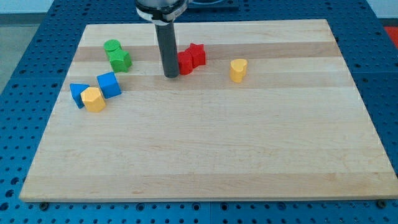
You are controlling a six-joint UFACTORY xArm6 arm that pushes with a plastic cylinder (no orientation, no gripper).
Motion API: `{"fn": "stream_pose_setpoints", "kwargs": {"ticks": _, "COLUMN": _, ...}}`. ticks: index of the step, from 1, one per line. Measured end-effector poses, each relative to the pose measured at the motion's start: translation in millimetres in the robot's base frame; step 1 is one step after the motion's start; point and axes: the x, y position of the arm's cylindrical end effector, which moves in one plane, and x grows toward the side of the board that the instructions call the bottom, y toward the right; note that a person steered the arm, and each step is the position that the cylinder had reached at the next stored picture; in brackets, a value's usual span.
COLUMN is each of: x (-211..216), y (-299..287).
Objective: Move your arm towards bottom left
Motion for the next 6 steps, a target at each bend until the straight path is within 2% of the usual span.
{"fn": "stream_pose_setpoints", "kwargs": {"ticks": 1, "x": 0.6, "y": -0.8}}
{"fn": "stream_pose_setpoints", "kwargs": {"ticks": 2, "x": 30.5, "y": -24.0}}
{"fn": "stream_pose_setpoints", "kwargs": {"ticks": 4, "x": 133.2, "y": -78.3}}
{"fn": "stream_pose_setpoints", "kwargs": {"ticks": 5, "x": 165.5, "y": -109.8}}
{"fn": "stream_pose_setpoints", "kwargs": {"ticks": 6, "x": 174.6, "y": -161.4}}
